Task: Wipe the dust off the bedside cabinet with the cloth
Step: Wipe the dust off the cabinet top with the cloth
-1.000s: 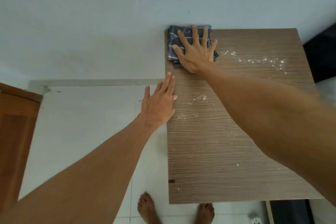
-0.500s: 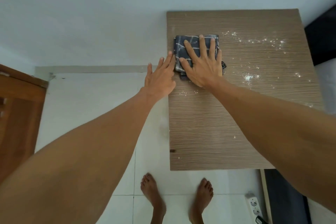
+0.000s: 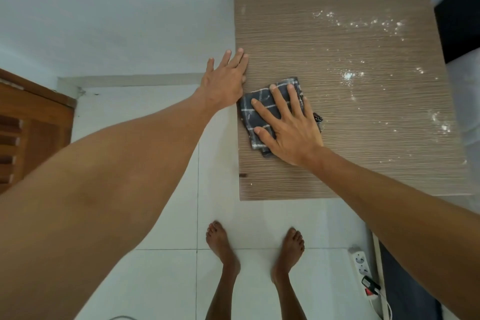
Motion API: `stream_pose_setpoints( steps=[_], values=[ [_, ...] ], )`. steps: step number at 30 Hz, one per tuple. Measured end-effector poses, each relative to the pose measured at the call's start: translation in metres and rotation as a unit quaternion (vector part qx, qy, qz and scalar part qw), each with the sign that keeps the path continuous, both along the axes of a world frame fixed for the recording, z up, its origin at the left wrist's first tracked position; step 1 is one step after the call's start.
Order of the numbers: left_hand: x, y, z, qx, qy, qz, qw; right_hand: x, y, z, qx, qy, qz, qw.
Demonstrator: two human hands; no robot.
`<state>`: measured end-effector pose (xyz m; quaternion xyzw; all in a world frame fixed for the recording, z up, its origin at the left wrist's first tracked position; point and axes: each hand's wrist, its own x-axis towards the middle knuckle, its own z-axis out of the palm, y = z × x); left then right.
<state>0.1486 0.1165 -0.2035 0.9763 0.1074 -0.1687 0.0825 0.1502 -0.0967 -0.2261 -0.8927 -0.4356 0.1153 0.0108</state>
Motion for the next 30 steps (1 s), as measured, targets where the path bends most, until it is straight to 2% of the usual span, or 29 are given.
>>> stream_pose_setpoints(
  steps=[8,15,21,23,26,28,30],
  values=[
    [-0.015,-0.023,0.005,0.02,0.002,0.004,1.0,-0.044,-0.031,0.004,0.026,0.003,0.112,0.993],
    [-0.028,-0.037,0.007,0.017,0.009,0.003,1.0,-0.067,-0.051,0.016,0.065,0.03,0.228,0.971],
    [-0.037,-0.045,0.009,0.011,0.019,0.012,1.0,-0.054,-0.05,0.03,0.014,0.061,0.323,0.944],
    [-0.038,-0.046,0.01,0.005,0.023,0.012,1.0,-0.043,-0.048,0.036,0.049,0.038,0.298,0.952],
    [-0.038,-0.045,0.011,-0.002,0.02,0.011,1.0,-0.02,-0.04,0.04,0.134,0.021,0.182,0.974],
    [-0.039,-0.044,0.012,-0.009,0.019,0.015,1.0,-0.011,-0.032,0.037,0.109,0.018,0.113,0.987],
    [-0.039,-0.044,0.012,-0.009,0.017,0.018,1.0,-0.011,-0.028,0.029,0.013,0.016,0.052,0.998]
  ],
)
